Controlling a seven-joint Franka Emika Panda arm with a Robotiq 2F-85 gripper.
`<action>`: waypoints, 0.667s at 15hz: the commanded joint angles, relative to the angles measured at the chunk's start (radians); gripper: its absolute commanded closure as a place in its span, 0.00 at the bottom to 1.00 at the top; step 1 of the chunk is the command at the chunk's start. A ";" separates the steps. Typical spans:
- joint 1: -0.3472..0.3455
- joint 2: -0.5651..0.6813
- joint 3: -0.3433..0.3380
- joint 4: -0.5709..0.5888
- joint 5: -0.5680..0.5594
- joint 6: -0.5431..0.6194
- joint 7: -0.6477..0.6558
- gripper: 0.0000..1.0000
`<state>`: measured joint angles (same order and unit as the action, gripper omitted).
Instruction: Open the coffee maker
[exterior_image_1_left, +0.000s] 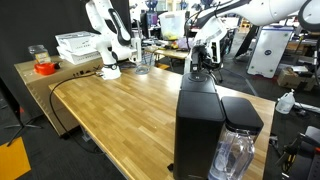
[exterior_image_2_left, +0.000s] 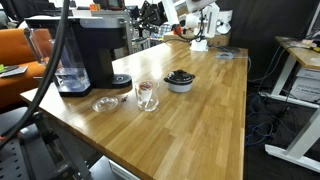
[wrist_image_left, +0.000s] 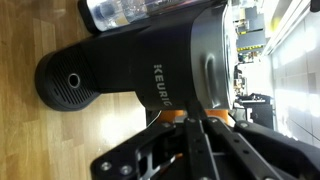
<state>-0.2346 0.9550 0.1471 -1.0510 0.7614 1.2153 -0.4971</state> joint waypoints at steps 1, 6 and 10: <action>-0.003 -0.009 0.006 -0.030 0.008 -0.030 -0.024 1.00; -0.003 -0.016 0.003 -0.078 0.009 -0.040 -0.048 1.00; -0.003 -0.018 0.006 -0.083 0.015 -0.050 -0.072 1.00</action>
<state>-0.2304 0.9549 0.1497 -1.1137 0.7613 1.1847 -0.5450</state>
